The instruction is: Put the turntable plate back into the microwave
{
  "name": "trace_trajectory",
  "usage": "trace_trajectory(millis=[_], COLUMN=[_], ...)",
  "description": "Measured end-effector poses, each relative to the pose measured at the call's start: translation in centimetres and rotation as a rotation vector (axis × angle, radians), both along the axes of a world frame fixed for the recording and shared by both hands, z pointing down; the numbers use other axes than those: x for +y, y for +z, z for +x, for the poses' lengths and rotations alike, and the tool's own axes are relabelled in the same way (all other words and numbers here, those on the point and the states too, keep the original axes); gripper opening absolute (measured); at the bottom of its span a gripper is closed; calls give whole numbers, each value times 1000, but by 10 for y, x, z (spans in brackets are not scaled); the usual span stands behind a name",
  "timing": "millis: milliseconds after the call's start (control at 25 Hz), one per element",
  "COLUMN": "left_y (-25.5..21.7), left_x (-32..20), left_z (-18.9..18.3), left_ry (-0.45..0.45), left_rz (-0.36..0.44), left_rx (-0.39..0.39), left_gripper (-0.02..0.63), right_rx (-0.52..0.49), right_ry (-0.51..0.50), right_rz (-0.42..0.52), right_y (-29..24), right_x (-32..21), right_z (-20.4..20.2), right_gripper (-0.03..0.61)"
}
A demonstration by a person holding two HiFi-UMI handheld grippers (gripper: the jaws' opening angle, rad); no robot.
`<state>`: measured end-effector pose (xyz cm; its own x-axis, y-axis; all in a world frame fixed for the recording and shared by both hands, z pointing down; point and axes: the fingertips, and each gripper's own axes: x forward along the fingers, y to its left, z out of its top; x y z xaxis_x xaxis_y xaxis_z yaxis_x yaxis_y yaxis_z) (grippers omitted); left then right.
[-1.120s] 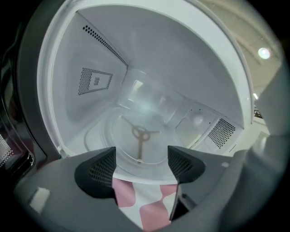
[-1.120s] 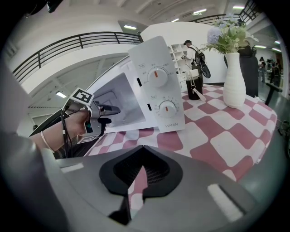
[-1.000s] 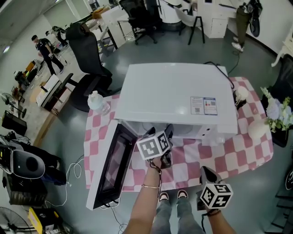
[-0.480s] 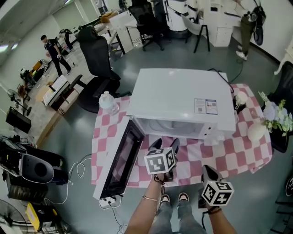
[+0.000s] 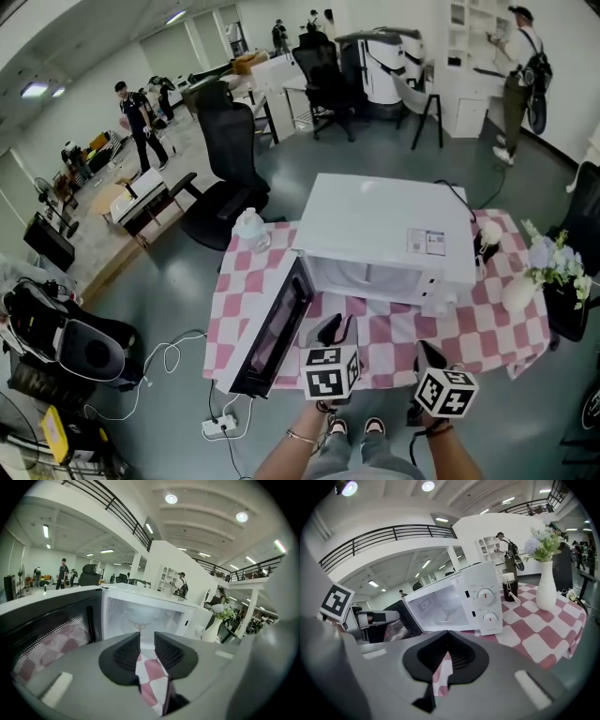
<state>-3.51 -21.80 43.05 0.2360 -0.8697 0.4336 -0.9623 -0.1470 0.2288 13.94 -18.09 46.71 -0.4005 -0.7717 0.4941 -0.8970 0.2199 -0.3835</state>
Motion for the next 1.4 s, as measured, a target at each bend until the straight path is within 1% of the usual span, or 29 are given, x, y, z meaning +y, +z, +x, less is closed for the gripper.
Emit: trace_trajectory(millis=[80, 200, 320, 400, 480, 640, 800, 1080, 1240, 1400], left_y=[-9, -17, -27, -37, -45, -51, -49, -44, -43, -41], left_x=[10, 23, 32, 36, 40, 44, 47, 45, 43, 41], left_z=[-5, -16, -23, -25, -30, -40, -45, -44, -41, -40], left_ry=[-10, -41, -30, -7, -6, -28, -41, -36, -29, -28], left_rz=[16, 37, 59, 89, 118, 135, 130, 116, 115, 110], left_rx=[-13, -19, -4, 19, 35, 14, 49, 38, 32, 33], left_gripper=[66, -1, -2, -2, -2, -2, -2, -2, -2, -2], right_rx=[0, 4, 10, 16, 24, 48, 68, 77, 108, 98], right_ry=[-9, -22, -31, -33, -31, -5, 29, 25, 14, 19], right_rz=[20, 47, 80, 105, 130, 181, 201, 213, 229, 219], right_y=[-11, -25, -38, -48, -58, -73, -76, -81, -85, -85], right_x=[1, 4, 5, 5, 5, 6, 6, 4, 3, 1], right_z=[-4, -11, -17, -19, -19, -13, -6, -5, -7, -7], right_gripper=[11, 9, 11, 10, 9, 11, 10, 11, 9, 9])
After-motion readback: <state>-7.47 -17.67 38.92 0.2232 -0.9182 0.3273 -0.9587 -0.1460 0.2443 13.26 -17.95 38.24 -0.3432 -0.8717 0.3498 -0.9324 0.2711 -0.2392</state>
